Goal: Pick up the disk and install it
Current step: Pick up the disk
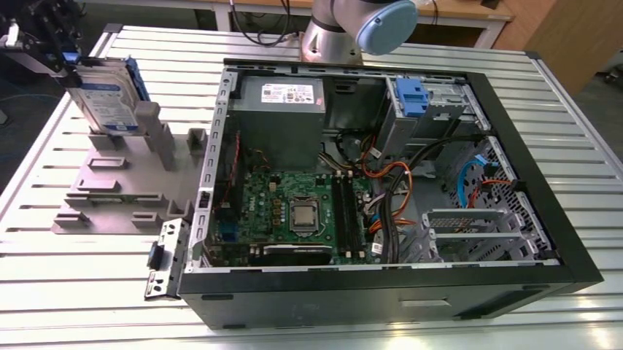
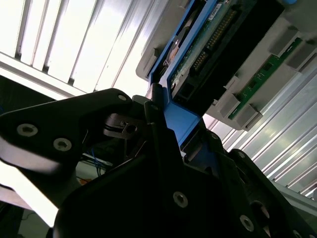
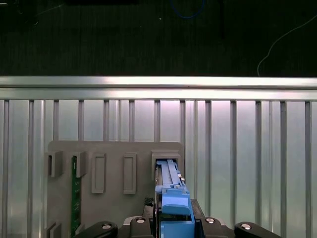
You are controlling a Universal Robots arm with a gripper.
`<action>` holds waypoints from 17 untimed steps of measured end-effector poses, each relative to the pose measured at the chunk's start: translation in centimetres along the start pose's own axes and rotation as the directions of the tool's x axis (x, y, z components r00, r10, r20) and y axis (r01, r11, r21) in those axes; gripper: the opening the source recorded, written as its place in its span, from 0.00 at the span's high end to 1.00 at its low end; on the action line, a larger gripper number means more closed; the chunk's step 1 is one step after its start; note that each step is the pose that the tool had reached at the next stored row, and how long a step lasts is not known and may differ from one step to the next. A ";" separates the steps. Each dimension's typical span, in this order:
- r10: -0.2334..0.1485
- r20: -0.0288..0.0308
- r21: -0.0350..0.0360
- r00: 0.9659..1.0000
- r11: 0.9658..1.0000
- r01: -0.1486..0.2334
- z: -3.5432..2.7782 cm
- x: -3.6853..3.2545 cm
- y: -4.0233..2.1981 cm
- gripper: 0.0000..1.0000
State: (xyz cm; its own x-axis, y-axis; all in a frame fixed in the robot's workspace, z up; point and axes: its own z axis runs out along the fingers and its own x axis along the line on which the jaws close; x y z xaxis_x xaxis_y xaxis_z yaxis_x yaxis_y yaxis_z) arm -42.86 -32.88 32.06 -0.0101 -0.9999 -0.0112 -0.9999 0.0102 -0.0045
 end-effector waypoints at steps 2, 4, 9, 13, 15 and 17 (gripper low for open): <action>0.000 0.000 0.000 1.000 1.000 0.000 -0.04 0.00 0.00 0.64; 0.000 0.000 0.000 1.000 1.000 0.000 -0.09 0.00 0.00 0.64; 0.000 0.000 0.000 1.000 1.000 0.000 -0.25 0.00 0.00 0.64; 0.000 0.000 0.000 1.000 1.000 0.000 -0.40 -0.01 0.00 0.64; 0.000 0.000 0.000 1.000 1.000 0.000 -0.48 -0.01 0.00 0.64; 0.000 0.000 0.000 1.000 1.000 0.000 -0.55 -0.01 0.00 0.64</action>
State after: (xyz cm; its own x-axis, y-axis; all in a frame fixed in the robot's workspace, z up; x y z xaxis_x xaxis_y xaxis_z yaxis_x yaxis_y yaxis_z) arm -42.85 -32.88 32.62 -0.0101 -0.9999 -0.0112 -0.9999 0.0102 -0.0045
